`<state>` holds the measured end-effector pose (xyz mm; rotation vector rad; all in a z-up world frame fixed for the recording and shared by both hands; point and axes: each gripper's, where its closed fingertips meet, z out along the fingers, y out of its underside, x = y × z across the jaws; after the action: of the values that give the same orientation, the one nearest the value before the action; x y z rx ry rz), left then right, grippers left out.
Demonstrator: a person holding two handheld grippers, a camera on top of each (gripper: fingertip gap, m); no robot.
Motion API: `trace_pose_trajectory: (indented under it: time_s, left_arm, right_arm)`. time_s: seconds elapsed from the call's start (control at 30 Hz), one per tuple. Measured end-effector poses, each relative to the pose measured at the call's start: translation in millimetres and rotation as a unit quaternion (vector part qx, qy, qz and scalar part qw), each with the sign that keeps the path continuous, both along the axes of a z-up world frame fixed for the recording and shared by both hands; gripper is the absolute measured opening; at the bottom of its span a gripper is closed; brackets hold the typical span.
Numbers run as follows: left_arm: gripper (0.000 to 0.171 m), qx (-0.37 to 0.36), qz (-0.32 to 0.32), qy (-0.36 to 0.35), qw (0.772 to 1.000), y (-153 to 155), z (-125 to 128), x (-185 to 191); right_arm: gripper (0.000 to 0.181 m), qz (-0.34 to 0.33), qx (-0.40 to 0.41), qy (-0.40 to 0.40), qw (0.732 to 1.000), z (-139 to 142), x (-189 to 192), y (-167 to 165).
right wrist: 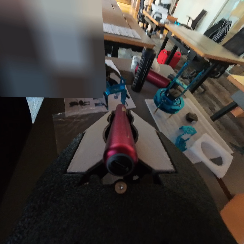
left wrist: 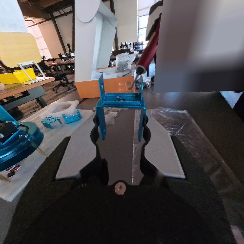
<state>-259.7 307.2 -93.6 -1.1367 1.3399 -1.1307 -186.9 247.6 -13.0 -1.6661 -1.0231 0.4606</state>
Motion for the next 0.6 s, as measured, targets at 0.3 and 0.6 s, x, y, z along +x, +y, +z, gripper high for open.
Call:
trace_pose_trajectory:
  time_s: [0.3,0.6]
  left_arm:
    - [0.066,-0.020,-0.034,-0.047,0.998,-8.3,15.3,-5.4]
    - [0.066,0.010,-0.031,-0.053,0.998,-11.7,17.3,-6.2]
  right_arm:
    - [0.021,0.092,0.032,0.060,0.993,41.5,-45.8,14.8]
    - [0.021,0.115,0.014,0.053,0.992,28.2,-56.5,15.0]
